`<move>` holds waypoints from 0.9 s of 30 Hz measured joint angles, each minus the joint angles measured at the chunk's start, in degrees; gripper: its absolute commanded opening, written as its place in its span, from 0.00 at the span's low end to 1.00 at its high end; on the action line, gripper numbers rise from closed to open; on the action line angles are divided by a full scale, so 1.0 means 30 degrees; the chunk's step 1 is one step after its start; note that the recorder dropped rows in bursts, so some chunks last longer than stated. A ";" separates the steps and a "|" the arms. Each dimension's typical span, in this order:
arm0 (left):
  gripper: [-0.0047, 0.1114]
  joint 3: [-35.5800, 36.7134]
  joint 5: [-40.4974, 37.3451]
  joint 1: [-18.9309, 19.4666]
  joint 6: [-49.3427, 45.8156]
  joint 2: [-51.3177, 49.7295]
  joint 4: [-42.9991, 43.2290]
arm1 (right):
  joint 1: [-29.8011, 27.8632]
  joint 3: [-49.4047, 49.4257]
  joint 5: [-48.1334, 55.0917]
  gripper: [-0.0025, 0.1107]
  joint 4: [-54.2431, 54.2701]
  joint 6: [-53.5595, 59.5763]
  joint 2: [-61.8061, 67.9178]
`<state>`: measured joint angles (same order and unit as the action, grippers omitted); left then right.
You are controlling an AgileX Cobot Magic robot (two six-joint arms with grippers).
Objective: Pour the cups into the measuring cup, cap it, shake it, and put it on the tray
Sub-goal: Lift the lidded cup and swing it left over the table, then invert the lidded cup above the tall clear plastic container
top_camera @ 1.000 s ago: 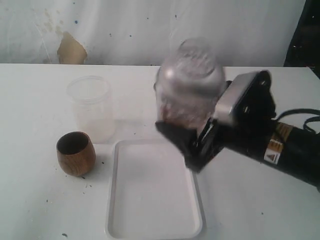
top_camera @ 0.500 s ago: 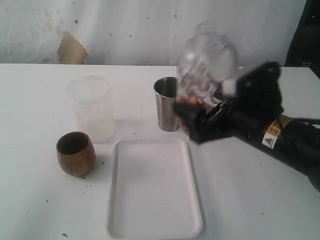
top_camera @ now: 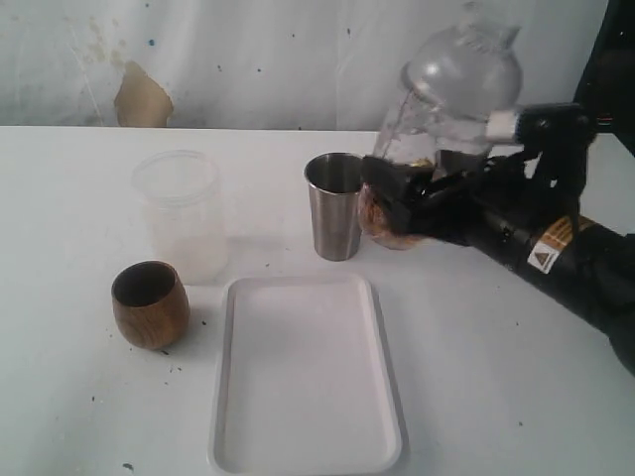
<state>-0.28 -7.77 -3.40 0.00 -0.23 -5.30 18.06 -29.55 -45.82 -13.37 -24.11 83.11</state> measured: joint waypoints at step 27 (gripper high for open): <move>0.04 0.0000 0.0000 0.0000 0.0000 0.0000 0.0000 | 0.3623 -1.4953 2.4072 0.02 -0.6131 0.1741 0.5011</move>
<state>-0.28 -7.77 -3.40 0.00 -0.23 -5.30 28.93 -74.40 26.40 -31.76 -18.89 98.14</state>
